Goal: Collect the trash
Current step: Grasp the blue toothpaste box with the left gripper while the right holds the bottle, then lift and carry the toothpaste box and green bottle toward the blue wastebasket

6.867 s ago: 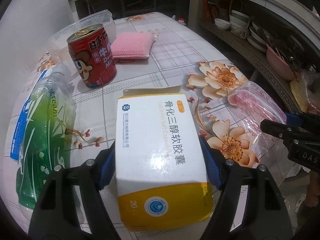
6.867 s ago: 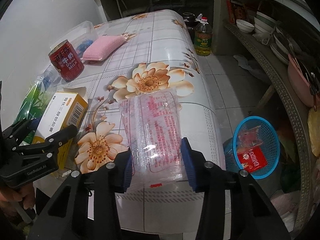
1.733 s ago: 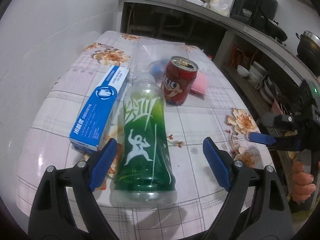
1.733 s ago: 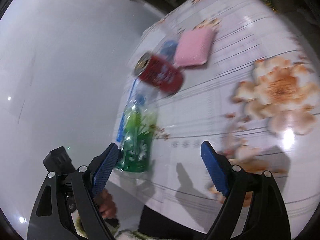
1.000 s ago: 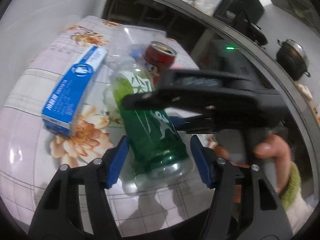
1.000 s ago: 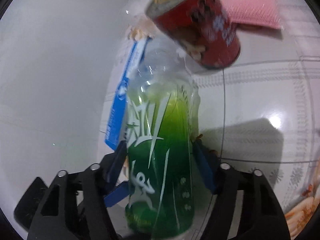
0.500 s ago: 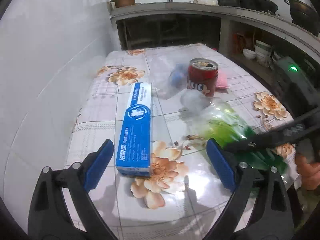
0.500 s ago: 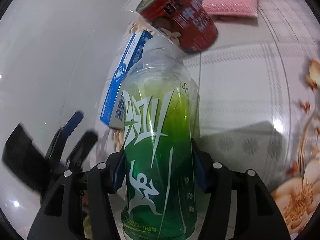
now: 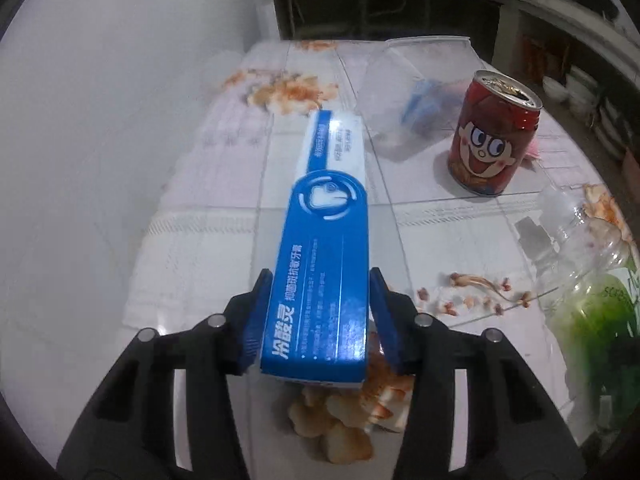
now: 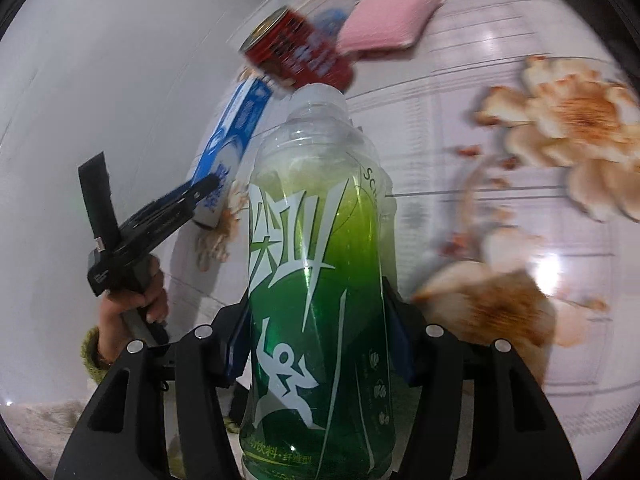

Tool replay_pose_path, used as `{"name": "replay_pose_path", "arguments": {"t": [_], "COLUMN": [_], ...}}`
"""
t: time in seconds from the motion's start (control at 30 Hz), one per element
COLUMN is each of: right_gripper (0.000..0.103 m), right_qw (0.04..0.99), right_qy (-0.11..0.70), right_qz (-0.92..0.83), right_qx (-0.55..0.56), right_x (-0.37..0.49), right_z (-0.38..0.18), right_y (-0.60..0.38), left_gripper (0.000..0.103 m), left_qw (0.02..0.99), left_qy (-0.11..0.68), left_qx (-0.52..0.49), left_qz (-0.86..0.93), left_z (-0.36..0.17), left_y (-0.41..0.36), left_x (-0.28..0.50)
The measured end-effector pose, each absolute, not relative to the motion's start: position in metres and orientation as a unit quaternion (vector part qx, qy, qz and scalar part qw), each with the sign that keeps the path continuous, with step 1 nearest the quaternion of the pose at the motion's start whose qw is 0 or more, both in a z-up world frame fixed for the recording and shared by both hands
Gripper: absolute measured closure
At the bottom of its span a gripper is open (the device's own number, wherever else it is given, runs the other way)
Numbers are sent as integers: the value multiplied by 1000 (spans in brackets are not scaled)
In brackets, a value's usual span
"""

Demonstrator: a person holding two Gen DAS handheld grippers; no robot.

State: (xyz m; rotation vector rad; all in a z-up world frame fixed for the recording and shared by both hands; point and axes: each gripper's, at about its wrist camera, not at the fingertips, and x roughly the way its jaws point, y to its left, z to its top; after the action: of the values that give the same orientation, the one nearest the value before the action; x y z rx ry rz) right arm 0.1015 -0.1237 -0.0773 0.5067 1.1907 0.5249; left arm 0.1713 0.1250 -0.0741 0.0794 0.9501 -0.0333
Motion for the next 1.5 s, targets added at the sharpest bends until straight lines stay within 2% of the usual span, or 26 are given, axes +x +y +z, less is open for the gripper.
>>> {"name": "replay_pose_path", "arguments": {"t": [0.4,0.5,0.57,0.8,0.9,1.13,1.33,1.4,1.5], "right_gripper": [48,47,47,46,41,41,41,45,46], "right_qw": [803,806,807,823,827,827,824,822,821], "right_qy": [526,527,529,521,519,520,519,516,513], "right_qz": [161,149,145,122,113,112,116,122,125], "right_qx": [228,223,218,191,183,180,199,208,218], "right_x": [68,64,62,74,78,81,81,80,79], "right_z": [-62,-63,-61,-66,-68,-68,-70,-71,-70], "right_y": [-182,-188,-187,-172,-171,-169,-173,-175,-178], "left_gripper": [57,35,32,33,38,54,55,55,56], "left_qw": [838,844,858,859,859,854,854,854,856], "left_qy": [538,525,503,503,506,516,516,515,513], "left_qx": [-18,-27,-12,29,24,28,28,35,35], "left_qz": [-89,-109,-105,-87,-80,-61,-60,-59,-59], "left_z": [-71,-63,-57,-70,-74,-87,-89,-89,-89], "left_y": [99,90,83,61,61,63,64,61,61], "left_x": [75,74,81,124,131,134,132,131,130]}}
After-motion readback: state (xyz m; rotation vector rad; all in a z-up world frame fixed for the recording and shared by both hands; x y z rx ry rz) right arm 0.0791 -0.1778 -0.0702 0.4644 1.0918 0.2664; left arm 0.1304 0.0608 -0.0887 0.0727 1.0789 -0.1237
